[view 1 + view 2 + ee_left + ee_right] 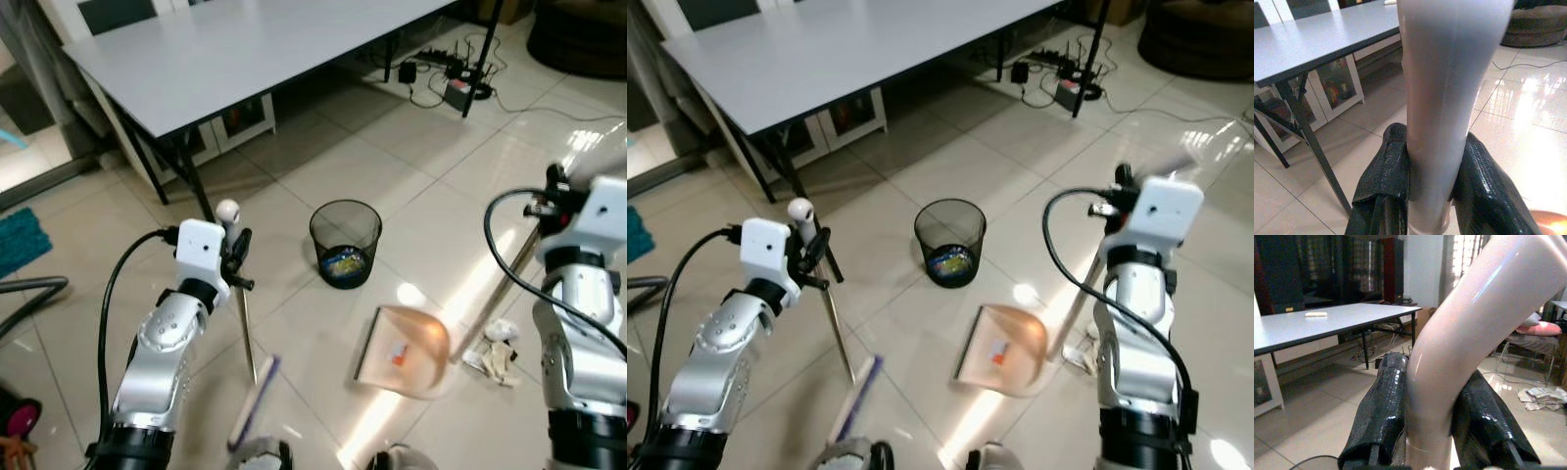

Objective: Sweep floor

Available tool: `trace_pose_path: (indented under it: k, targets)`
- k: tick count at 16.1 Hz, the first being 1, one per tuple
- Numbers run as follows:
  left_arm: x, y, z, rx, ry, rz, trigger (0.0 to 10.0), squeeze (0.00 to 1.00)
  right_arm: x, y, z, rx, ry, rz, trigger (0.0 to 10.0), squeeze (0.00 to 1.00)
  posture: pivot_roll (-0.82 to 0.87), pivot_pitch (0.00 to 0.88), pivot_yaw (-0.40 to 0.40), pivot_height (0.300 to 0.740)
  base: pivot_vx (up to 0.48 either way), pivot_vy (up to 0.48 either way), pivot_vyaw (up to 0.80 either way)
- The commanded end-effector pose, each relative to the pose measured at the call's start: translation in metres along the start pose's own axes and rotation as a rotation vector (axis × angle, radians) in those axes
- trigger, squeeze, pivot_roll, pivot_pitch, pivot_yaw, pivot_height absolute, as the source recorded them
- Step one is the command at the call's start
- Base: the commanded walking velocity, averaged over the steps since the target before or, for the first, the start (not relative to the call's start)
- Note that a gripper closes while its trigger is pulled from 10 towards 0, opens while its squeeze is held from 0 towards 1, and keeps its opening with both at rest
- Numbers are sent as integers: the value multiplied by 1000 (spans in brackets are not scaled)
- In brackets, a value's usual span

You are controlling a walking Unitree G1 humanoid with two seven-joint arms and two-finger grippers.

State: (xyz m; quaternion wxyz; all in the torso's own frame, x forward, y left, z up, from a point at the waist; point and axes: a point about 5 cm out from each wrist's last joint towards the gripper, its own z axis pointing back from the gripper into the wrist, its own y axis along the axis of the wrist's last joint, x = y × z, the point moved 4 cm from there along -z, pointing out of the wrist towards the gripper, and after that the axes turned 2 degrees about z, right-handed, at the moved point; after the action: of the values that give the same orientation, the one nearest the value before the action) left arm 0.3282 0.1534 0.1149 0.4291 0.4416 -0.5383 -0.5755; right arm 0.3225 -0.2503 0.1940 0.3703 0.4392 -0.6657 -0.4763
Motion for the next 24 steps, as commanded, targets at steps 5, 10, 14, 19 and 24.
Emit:
trace_pose_path:
  k: [5,10,14,19,24]
  targets:
    - [-6,7,-3,21,30,-16,10000,0,6,16,-10,54,-1,2,10000,0,-16,99,26,740,0,0,0]
    - [-13,0,1,8,62,-23,10000,0,5,15,-20,56,22,17,10000,0,-18,65,0,740,0,0,0]
    - [-11,1,-6,13,54,-29,10000,0,14,18,-24,69,3,23,10000,0,-29,41,0,740,0,0,0]
    - [-15,10,-15,47,58,-43,10000,0,20,18,-33,78,-11,27,10000,0,-12,0,-16,740,0,0,0]
    - [-22,17,-21,70,67,-50,10000,0,15,22,-41,105,7,32,10000,0,-6,0,-9,740,0,0,0]
